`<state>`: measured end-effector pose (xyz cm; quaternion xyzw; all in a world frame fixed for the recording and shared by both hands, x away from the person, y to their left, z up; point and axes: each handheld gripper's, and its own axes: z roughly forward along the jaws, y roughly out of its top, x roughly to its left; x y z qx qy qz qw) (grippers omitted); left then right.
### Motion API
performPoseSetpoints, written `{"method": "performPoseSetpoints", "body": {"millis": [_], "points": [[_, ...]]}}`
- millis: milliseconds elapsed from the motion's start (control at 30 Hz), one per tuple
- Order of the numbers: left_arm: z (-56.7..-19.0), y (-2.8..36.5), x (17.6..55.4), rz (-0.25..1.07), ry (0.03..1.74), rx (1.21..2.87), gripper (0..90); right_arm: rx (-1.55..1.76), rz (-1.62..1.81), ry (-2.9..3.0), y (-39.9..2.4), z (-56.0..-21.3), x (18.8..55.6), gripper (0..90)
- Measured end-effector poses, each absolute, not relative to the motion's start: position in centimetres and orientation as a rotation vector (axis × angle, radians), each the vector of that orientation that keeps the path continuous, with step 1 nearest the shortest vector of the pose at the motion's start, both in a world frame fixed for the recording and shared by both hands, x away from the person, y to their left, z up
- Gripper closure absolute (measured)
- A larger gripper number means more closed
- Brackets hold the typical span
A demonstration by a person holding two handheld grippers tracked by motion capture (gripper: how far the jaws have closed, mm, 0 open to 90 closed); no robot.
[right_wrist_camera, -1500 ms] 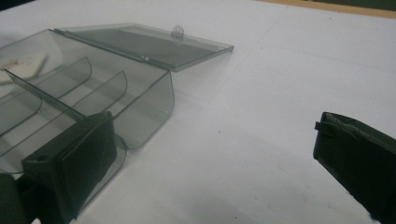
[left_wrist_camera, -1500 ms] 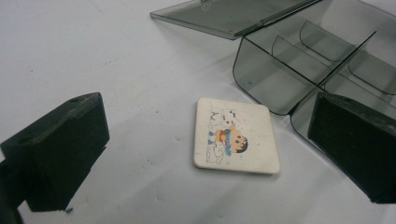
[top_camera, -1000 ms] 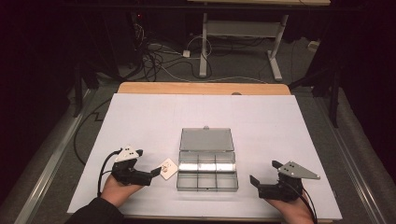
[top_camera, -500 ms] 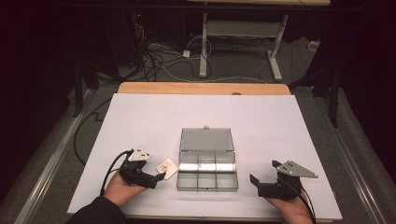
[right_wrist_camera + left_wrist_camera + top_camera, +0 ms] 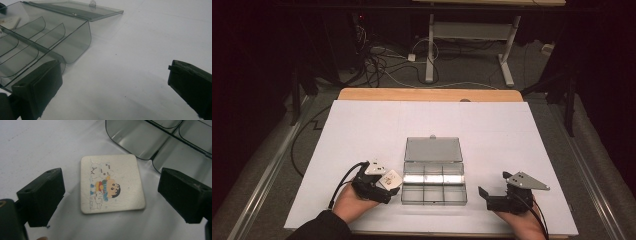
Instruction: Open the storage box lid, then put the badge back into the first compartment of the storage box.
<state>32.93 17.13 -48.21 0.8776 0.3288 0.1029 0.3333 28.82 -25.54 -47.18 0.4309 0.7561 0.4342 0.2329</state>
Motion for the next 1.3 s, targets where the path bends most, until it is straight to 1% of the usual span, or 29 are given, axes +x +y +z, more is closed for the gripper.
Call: {"method": "performPoseSetpoints", "body": {"millis": [233, 500, 600, 733, 1000, 1300], "points": [[-48.57, 16.87, 33.37, 0.283, 0.865, 2.313, 8.3, 1.177, 1.193, 2.074, -25.7, -47.19, 28.75, 0.0], [-48.51, 16.79, 33.39, 0.274, 0.845, 2.318, 12.9, 1.17, 1.194, 2.084, -25.57, -47.22, 28.87, 0.0], [-48.46, 16.71, 33.36, 0.275, 0.838, 2.32, 16.2, 1.17, 1.19, 2.087, -25.47, -47.22, 28.92, 0.0], [-48.42, 16.66, 33.2, 0.271, 0.82, 2.315, 23.3, 1.166, 1.191, 2.084, -25.46, -47.16, 28.9, 0.0], [-48.43, 16.7, 33.05, 0.272, 0.812, 2.305, 30.7, 1.182, 1.186, 2.07, -25.65, -47.16, 29.06, 0.0], [-48.46, 16.66, 32.94, 0.278, 0.823, 2.298, 31.3, 1.158, 1.191, 2.084, -25.62, -47.03, 28.81, 0.0]]}}
